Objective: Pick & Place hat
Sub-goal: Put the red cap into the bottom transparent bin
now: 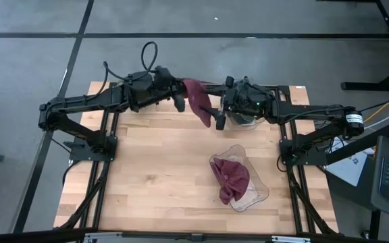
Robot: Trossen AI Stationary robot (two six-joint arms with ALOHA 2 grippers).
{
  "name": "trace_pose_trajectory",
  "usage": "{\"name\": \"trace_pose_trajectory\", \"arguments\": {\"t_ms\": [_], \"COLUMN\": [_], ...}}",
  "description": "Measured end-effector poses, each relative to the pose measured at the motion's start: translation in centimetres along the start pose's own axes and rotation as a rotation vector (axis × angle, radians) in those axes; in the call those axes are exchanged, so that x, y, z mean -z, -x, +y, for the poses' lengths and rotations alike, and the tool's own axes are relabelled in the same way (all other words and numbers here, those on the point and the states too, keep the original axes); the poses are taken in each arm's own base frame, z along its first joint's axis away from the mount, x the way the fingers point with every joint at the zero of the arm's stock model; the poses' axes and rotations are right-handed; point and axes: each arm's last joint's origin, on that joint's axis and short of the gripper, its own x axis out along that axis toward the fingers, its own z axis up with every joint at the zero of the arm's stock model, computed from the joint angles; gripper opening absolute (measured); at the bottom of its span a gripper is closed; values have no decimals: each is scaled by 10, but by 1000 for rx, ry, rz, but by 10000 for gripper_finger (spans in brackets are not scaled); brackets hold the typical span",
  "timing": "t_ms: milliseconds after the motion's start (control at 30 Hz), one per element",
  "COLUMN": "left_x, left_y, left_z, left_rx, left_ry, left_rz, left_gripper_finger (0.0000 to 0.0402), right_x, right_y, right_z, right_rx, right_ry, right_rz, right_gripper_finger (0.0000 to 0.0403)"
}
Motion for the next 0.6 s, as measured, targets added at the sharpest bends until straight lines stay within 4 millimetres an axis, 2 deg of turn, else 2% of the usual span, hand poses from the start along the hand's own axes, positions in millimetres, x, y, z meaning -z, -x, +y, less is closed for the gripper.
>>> {"name": "trace_pose_trajectory", "arguments": {"t_ms": [233, 400, 600], "left_x": [0, 4, 15], "left_y": [1, 1, -11], "left_z": [7, 9, 6], "left_rx": [-224, -290, -298], "left_ry": [55, 99, 182], "left_rz": [-40, -22, -3], "left_gripper_finger": [4, 4, 4], "right_x": [0, 0, 0], "right_y": [0, 0, 0], "right_z": [-1, -2, -3], "right_rx": [39, 67, 95], "right_ry": [-124, -164, -160], "right_rz": [3, -3, -5], "right_gripper_finger": [276, 276, 276]}}
